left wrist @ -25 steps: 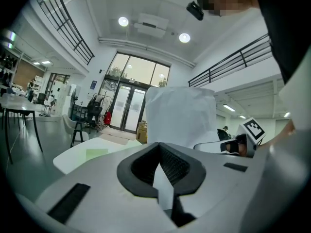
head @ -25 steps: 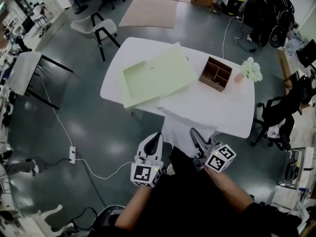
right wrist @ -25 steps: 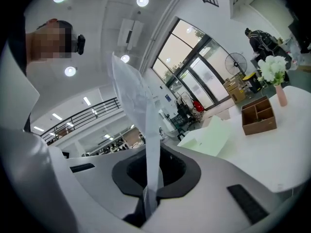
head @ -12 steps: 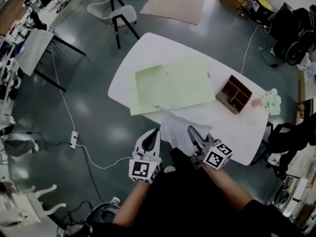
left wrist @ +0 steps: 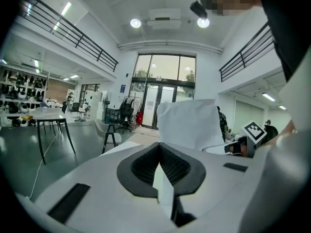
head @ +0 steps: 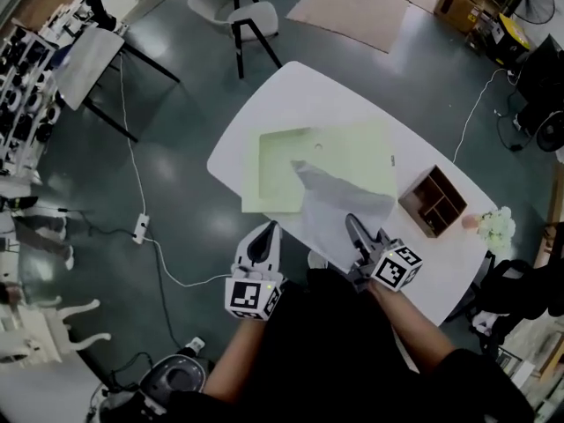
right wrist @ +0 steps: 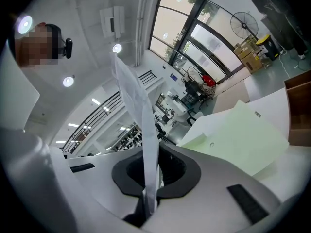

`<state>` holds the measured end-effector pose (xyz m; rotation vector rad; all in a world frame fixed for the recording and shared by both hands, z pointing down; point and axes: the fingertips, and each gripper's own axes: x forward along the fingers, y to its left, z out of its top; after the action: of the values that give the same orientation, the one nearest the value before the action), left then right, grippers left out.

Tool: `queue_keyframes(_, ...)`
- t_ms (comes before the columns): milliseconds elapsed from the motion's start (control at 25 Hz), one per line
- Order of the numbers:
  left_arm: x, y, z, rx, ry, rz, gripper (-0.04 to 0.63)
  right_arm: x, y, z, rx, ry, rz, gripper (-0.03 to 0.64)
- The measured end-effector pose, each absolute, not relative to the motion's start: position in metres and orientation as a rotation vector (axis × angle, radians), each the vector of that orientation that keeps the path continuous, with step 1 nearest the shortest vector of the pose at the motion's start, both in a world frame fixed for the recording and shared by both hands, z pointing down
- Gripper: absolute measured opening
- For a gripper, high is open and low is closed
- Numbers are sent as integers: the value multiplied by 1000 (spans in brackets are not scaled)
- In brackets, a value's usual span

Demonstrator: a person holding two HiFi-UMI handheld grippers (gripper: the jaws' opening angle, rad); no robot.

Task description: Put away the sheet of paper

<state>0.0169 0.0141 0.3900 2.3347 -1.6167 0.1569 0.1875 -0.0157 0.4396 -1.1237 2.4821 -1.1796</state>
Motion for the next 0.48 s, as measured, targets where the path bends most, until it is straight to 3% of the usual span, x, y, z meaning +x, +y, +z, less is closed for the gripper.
queue_keyframes(480,25,-10,407,2303,-1614,159,2,186,-68,476,-1166,2520,-1244,-2)
